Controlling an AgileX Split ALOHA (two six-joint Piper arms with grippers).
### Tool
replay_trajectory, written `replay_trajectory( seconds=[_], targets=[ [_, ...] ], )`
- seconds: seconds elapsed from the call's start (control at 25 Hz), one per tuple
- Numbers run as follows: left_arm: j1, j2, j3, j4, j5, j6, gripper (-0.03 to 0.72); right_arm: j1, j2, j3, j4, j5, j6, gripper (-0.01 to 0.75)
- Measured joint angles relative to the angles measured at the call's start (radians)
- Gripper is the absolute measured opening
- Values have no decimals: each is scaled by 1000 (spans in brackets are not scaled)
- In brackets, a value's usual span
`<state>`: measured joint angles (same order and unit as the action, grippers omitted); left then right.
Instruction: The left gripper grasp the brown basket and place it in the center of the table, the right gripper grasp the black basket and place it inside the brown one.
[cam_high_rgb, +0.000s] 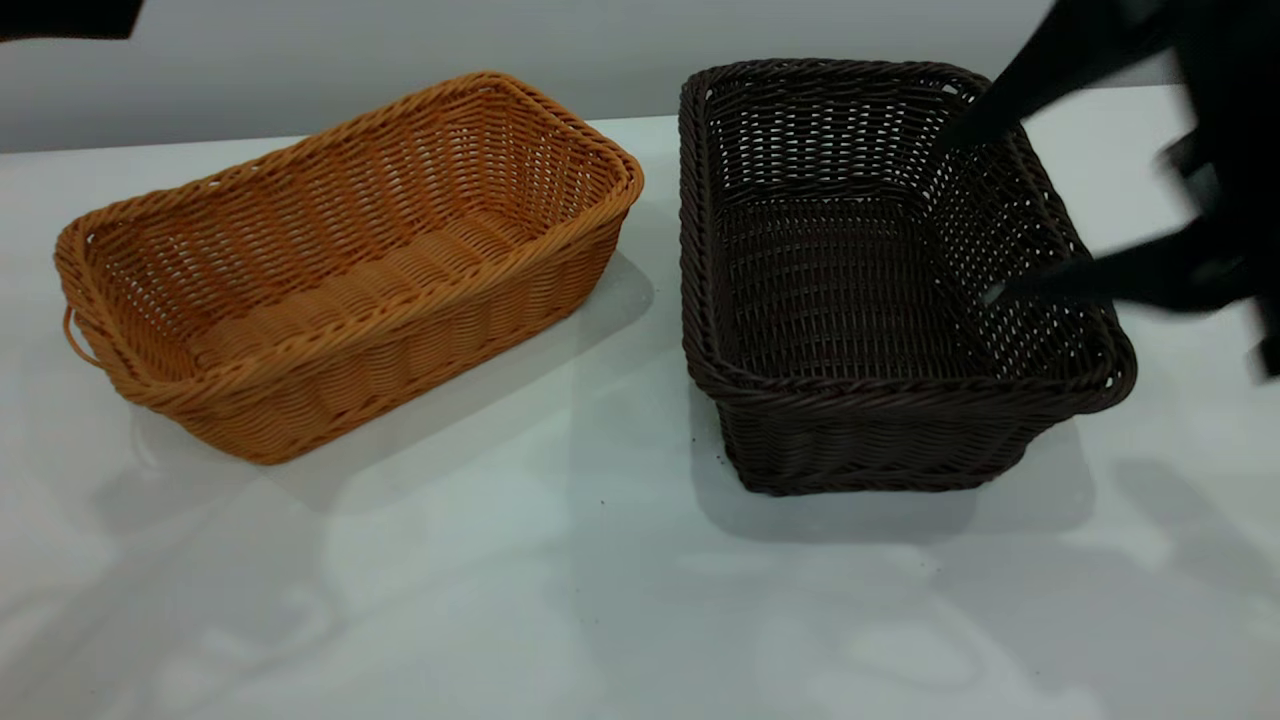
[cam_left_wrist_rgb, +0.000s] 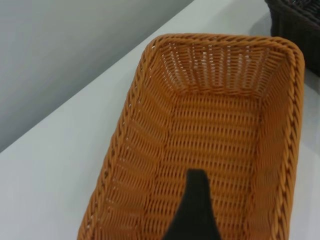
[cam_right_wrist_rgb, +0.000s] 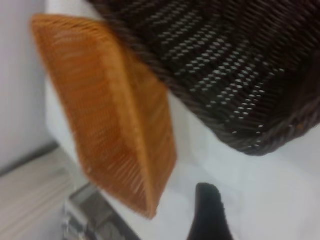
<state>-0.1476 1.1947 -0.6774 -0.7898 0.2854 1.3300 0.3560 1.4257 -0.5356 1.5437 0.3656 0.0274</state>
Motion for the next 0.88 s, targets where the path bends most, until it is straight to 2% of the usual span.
replay_trajectory(
  seconds=[0.16, 0.28, 0.56, 0.88],
  targets=[
    [-19, 17, 0, -10, -41, -1, 543, 153, 95, -1, 133, -128, 16, 467],
    [-34, 17, 1, -25, -50, -1, 543, 223, 167, -2, 199, -169, 13, 467],
    [-76, 17, 1, -25, -67, 4, 543, 233, 282, -86, 203, -207, 5, 467],
    [-78, 17, 1, -24, -69, 6, 543, 233, 358, -163, 203, -297, 43, 467]
  ],
)
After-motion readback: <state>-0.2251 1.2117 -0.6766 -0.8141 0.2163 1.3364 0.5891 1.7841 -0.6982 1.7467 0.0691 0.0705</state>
